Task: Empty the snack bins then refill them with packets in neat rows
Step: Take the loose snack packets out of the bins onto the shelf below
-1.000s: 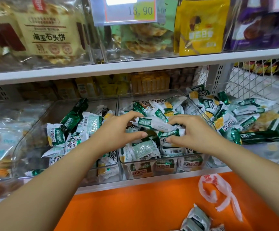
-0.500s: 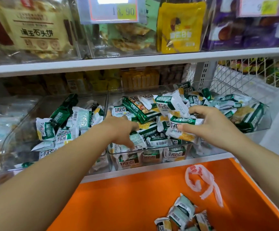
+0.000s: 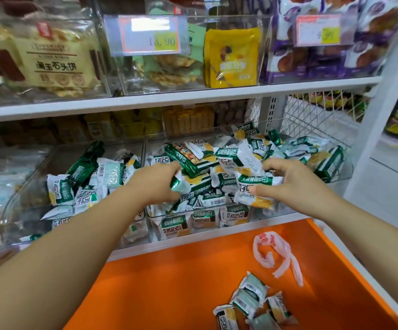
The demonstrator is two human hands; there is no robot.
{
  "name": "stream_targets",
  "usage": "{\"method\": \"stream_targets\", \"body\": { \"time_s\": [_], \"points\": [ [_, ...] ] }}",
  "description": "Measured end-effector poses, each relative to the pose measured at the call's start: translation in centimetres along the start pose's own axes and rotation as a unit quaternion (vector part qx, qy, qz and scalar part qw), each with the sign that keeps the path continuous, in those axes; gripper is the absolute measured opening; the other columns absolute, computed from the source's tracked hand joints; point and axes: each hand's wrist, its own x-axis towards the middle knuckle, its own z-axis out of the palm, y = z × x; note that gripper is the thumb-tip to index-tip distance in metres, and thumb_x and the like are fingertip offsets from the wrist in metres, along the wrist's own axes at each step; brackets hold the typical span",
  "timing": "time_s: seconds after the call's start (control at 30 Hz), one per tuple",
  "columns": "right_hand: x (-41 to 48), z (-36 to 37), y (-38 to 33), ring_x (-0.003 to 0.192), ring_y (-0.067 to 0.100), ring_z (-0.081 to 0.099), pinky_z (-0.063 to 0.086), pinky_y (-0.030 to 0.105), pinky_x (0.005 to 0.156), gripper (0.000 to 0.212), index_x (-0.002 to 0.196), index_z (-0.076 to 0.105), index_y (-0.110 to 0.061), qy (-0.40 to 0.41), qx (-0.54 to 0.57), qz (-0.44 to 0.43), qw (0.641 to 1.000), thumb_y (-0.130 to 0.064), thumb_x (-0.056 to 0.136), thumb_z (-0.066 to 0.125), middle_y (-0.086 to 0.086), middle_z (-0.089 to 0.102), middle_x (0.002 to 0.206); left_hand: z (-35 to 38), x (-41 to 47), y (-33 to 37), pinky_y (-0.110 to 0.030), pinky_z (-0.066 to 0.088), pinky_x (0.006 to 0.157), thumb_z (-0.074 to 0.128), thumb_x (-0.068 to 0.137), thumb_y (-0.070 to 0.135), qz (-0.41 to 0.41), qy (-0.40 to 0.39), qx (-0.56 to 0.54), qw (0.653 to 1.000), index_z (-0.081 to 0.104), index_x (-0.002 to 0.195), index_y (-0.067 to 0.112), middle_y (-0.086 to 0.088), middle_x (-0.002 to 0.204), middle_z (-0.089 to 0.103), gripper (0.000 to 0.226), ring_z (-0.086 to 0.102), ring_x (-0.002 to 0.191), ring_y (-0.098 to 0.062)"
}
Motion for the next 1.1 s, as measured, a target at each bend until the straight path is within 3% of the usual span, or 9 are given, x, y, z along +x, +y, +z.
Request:
{"method": "stream_targets", "body": {
  "time_s": [0.2,0.37,0.5,0.6,0.63,0.7,0.83,0.97,1.1],
  "points": [
    [-2.1,-0.3,0.8,0.11,0.005,0.047,0.034,0.022,0.089,0.041,0.112,0.06,-0.023,0.001,-0.005,-0.012,1.0,-0.036,0.076,0.076,-0.012,0.051,0.119,-1.8,-5.2,2.1,-0.029,0.042,0.064,0.072,0.08,0.041,0.006,0.14,-0.231,0.963,0.043,0.113,0.029,0.008,0.1,0.052,0.046,0.053,0.079,-0.013],
    [-5.2,0.0,3.6,0.103,0.008,0.059,0.044,0.028,0.089,0.033,0.098,0.062,-0.021,-0.056,-0.013,-0.006,0.998,-0.037,0.073,0.077,-0.008,0.063,0.112,0.9,-10.8,5.8,-0.024,0.038,0.09,0.072,0.076,0.042,0.046,0.064,-0.349,0.934,0.028,0.123,0.052,0.004,0.136,0.051,0.065,0.045,0.128,-0.013],
    [-7.7,1.6,6.5,0.06,-0.008,0.057,0.04,0.008,0.059,0.028,0.099,0.062,-0.022,-0.147,-0.014,-0.01,0.989,-0.027,0.076,0.078,-0.009,0.062,0.096,6.3,-11.8,8.3,-0.016,0.046,0.078,0.071,0.082,0.037,0.054,-0.017,-0.393,0.918,0.013,0.135,0.059,0.007,0.13,0.051,0.082,0.057,0.106,0.0],
    [-7.9,3.9,10.1,0.076,-0.002,0.06,0.044,0.011,0.071,0.028,0.091,0.053,-0.038,-0.232,-0.081,-0.005,0.969,-0.038,0.075,0.076,-0.014,0.061,0.088,11.1,-10.5,10.4,-0.022,0.045,0.059,0.069,0.086,0.037,0.084,-0.084,-0.385,0.915,0.012,0.138,0.061,0.002,0.113,0.06,0.081,0.06,0.076,-0.005],
    [-7.7,5.0,11.6,0.085,0.007,0.063,0.048,0.023,0.077,0.028,0.092,0.055,-0.039,-0.26,-0.099,0.004,0.96,-0.045,0.072,0.073,-0.006,0.066,0.092,12.7,-9.7,11.1,-0.021,0.044,0.058,0.068,0.087,0.036,0.09,-0.108,-0.378,0.915,0.018,0.14,0.057,0.002,0.11,0.061,0.076,0.057,0.074,-0.006],
    [-6.8,7.2,14.6,0.092,0.021,0.059,0.045,0.032,0.08,0.032,0.099,0.062,-0.028,-0.304,-0.13,-0.005,0.944,-0.042,0.073,0.072,-0.002,0.066,0.098,16.3,-7.9,12.3,-0.014,0.04,0.063,0.068,0.088,0.032,0.087,-0.154,-0.373,0.911,0.028,0.142,0.048,0.006,0.119,0.057,0.07,0.054,0.084,-0.001],
    [-5.1,11.6,19.3,0.086,0.011,0.052,0.03,0.026,0.066,0.022,0.1,0.064,-0.018,-0.385,-0.215,-0.026,0.897,-0.026,0.08,0.07,-0.007,0.057,0.09,24.3,-5.2,14.2,-0.017,0.037,0.083,0.07,0.086,0.026,0.055,-0.231,-0.374,0.896,0.034,0.145,0.032,0.003,0.142,0.046,0.07,0.048,0.121,-0.014],
    [-4.9,16.2,24.0,0.093,0.024,0.063,0.041,0.03,0.071,0.02,0.098,0.065,-0.013,-0.441,-0.238,-0.022,0.865,-0.021,0.08,0.064,0.006,0.069,0.097,30.2,-4.2,15.9,-0.019,0.037,0.08,0.071,0.085,0.026,0.01,-0.273,-0.389,0.88,0.036,0.144,0.024,-0.004,0.137,0.051,0.069,0.052,0.114,-0.018],
    [-5.1,18.5,26.7,0.102,0.021,0.056,0.029,0.019,0.068,0.042,0.116,0.056,-0.012,-0.456,-0.196,0.028,0.868,-0.029,0.081,0.072,0.006,0.06,0.114,32.7,-3.8,17.2,-0.008,0.033,0.072,0.07,0.086,0.029,-0.064,-0.277,-0.479,0.831,0.025,0.148,0.025,0.008,0.13,0.042,0.077,0.044,0.108,-0.007]
  ]
}}
